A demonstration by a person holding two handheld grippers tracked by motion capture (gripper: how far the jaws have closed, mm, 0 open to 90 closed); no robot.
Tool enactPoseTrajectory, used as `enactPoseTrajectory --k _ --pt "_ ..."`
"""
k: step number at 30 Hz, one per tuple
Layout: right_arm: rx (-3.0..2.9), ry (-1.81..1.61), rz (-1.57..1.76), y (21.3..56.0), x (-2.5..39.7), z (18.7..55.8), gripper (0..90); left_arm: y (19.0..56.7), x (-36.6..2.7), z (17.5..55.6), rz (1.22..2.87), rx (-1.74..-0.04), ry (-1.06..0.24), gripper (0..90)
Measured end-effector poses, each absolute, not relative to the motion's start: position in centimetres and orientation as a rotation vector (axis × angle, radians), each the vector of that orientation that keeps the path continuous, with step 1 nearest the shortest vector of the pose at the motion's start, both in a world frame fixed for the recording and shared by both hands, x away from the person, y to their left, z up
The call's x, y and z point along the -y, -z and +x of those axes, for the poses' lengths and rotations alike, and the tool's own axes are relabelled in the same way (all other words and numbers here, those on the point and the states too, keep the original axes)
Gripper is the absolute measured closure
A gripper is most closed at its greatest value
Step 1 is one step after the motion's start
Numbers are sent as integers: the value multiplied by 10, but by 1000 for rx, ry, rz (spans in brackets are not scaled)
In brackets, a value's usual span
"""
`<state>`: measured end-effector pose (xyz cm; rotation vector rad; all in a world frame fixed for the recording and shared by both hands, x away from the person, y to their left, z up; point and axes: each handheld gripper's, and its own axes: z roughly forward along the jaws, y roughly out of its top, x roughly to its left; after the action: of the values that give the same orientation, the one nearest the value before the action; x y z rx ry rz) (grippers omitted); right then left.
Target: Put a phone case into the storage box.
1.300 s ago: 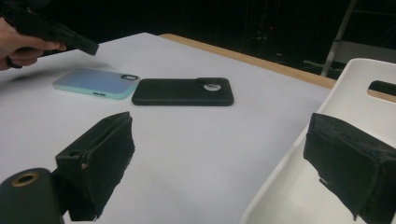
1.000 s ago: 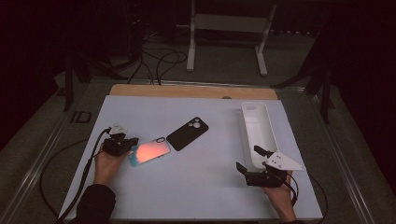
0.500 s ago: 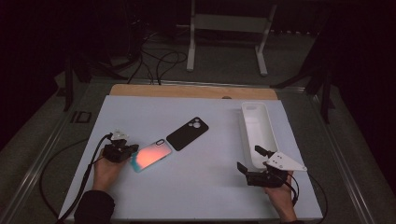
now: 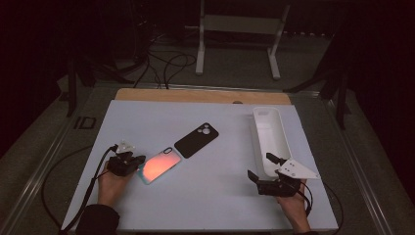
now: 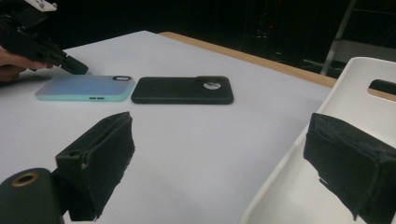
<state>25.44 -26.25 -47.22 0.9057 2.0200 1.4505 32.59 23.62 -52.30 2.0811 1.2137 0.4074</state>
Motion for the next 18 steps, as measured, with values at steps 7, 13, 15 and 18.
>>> enactPoseTrajectory --k 7,13,15,18 --pt "-2015 -1451 908 473 262 255 84 501 -249 304 1879 -1185 -493 698" --pt "-2018 -1446 903 473 260 256 84 484 -254 271 1751 -1058 -542 583" --pt "-2013 -1445 898 472 261 256 84 480 -254 263 1730 -1040 -559 495" --pt "-1995 -1451 904 469 264 256 84 479 -254 254 1718 -1044 -563 366"
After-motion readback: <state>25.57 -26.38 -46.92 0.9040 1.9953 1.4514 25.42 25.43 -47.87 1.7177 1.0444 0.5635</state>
